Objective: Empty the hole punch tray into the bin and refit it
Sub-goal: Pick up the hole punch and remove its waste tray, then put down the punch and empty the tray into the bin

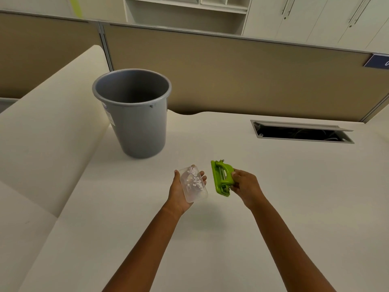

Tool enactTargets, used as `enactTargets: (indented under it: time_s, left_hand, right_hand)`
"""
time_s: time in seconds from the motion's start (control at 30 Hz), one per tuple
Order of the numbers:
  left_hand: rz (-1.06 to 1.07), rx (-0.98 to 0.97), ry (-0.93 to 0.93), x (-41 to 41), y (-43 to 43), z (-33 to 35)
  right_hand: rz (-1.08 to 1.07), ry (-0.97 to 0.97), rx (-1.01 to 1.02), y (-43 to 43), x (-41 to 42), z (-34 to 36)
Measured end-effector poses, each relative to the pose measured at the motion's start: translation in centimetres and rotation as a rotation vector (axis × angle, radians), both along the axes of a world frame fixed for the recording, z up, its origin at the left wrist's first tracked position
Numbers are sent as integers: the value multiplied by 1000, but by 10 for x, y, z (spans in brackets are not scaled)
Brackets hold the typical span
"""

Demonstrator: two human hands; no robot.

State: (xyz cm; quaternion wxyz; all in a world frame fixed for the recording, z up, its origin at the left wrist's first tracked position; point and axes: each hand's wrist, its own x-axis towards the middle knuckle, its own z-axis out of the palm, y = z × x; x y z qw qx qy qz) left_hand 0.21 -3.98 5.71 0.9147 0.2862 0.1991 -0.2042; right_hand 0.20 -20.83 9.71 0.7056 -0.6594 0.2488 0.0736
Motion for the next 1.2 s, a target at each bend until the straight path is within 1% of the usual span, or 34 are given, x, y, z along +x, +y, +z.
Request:
enactTargets:
  time_s: [0.07, 0.1, 0.13, 0.47, 1.2]
  left_hand:
    - [0, 9, -6, 0, 2, 0]
    - [-2, 20, -9, 0, 3, 1]
    - [-6, 34, -13, 0, 3, 1]
    - [-11, 122, -3, -2, 12, -2]
    - [-12, 124, 1, 2, 9, -3]
  right_hand:
    - [-2, -5, -309, -1, 6, -15]
    - [-8, 4, -407, -1, 7, -21]
    - [-16, 14, -454, -1, 7, -27]
    - [-54, 80, -532, -11, 4, -62]
    - [-10, 87, -585, -11, 11, -78]
